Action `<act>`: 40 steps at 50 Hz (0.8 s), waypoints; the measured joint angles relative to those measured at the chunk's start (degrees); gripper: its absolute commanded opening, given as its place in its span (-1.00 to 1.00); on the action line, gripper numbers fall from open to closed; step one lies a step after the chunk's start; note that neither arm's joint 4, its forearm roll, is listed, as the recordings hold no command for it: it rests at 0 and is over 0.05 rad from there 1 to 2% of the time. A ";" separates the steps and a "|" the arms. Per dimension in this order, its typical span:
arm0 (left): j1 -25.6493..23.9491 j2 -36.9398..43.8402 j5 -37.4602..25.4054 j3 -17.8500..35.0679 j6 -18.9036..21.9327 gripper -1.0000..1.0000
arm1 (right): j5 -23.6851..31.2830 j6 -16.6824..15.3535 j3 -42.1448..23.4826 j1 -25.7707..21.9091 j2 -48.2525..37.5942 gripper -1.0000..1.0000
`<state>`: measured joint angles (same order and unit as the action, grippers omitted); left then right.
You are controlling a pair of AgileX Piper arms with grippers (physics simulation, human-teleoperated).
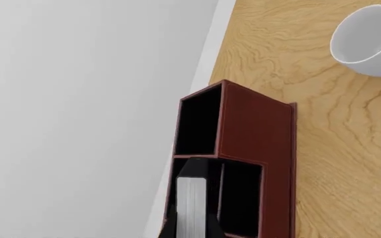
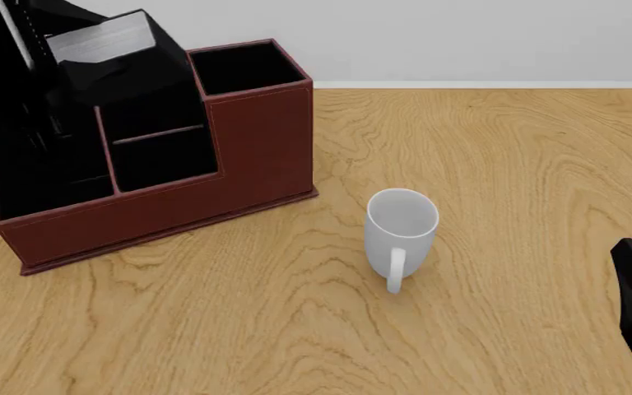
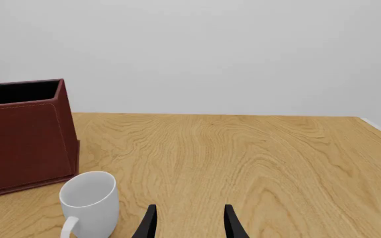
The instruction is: Pick up the book and place it in the front compartment of the caddy.
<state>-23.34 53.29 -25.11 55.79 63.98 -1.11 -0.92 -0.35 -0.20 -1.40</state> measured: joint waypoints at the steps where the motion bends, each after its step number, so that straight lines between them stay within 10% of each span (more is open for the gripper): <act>1: 0.15 0.16 0.23 -0.08 0.16 -1.00 | 0.00 0.00 0.00 0.00 0.00 1.00; 40: 0.89 1.04 5.15 -3.82 2.08 -1.00 | 0.00 0.00 0.00 0.00 -0.01 1.00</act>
<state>-22.44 54.32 -19.96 51.97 66.06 -1.11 -0.92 -0.35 -0.19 -1.41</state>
